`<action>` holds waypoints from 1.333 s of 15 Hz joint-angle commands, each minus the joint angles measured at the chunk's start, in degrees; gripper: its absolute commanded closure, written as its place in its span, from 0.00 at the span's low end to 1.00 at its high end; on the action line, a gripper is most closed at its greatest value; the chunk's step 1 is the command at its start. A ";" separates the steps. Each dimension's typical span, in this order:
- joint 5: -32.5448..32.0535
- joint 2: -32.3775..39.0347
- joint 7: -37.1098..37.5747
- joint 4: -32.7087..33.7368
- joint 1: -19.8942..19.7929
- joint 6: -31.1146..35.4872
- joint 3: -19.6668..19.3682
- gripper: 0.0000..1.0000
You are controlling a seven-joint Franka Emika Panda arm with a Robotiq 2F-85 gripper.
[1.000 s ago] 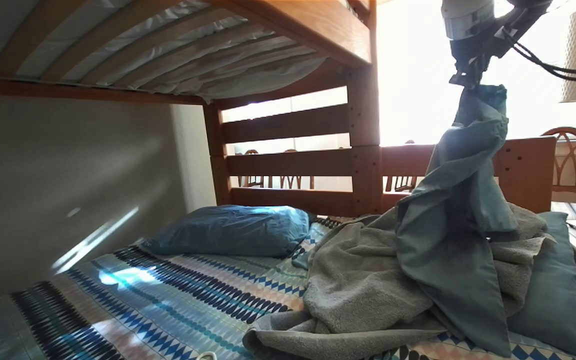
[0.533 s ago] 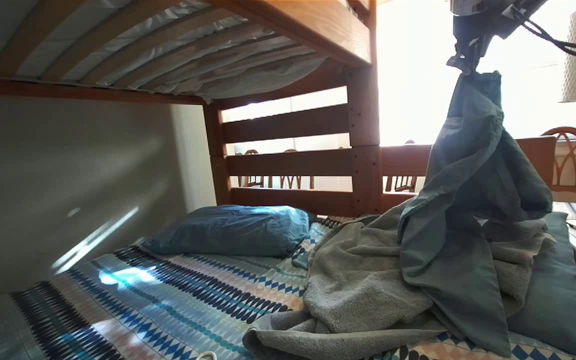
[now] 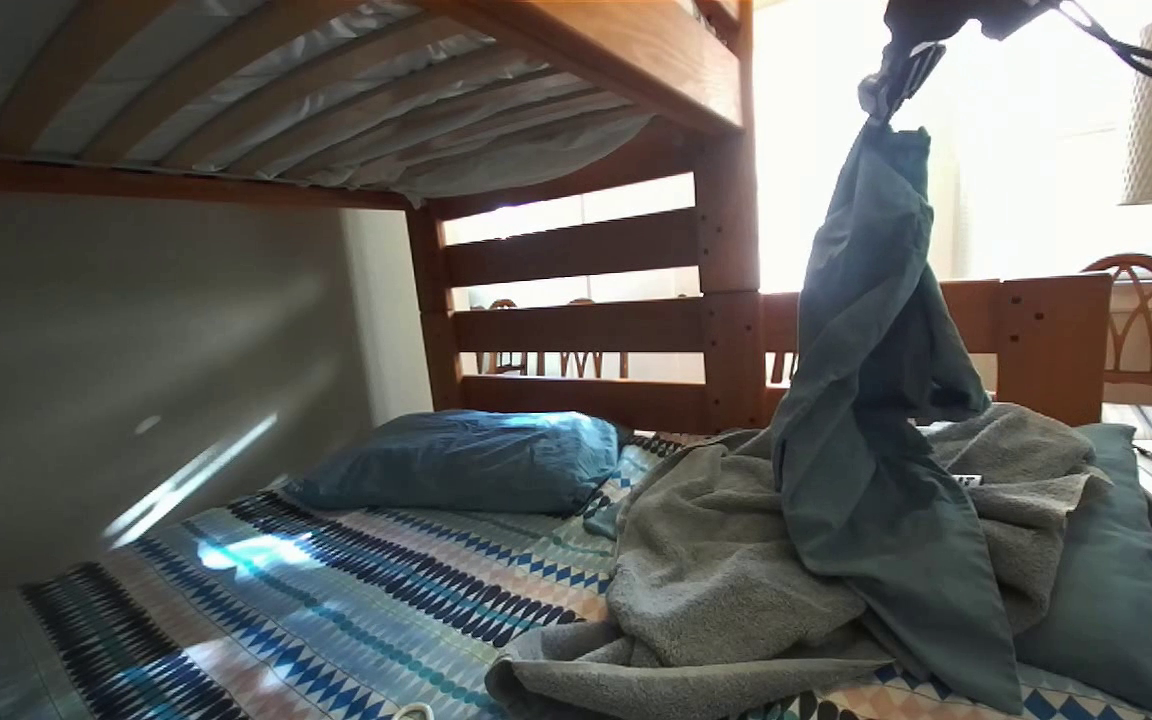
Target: Unfold the blue pillowcase on the towel
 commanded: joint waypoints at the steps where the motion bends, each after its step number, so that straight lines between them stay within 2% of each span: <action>1: 4.60 -3.10 -3.06 -2.15 0.31 -3.70 0.40 1.00; 3: -0.68 -4.87 5.60 -1.49 0.72 -11.17 0.36 1.00; 5: -1.84 -5.92 9.63 -1.21 0.94 -17.63 0.91 1.00; 6: -1.44 -6.47 10.86 -1.24 -1.00 -20.42 2.89 1.00; 8: 1.91 -7.17 10.60 -1.76 -1.85 -23.53 3.10 1.00; 9: 4.11 -7.28 9.24 -2.03 -2.33 -22.99 2.84 1.00; 11: 15.05 -6.56 1.62 -3.20 -3.78 -16.69 0.82 1.00; 12: 19.03 -5.89 -2.45 -3.89 -3.33 -13.08 -1.55 1.00; 14: 28.58 -4.76 -10.66 -5.47 -5.45 -7.77 -2.37 1.00; 15: 33.18 -4.16 -13.77 -6.53 -2.51 -6.33 -6.06 1.00; 16: 37.95 -3.84 -17.36 -7.83 -1.70 -4.60 -7.80 1.00; 19: 51.76 -4.51 -25.86 -10.22 0.81 -6.86 -11.01 1.00; 20: 56.35 -5.33 -27.82 -9.80 -4.68 -10.36 -7.19 1.00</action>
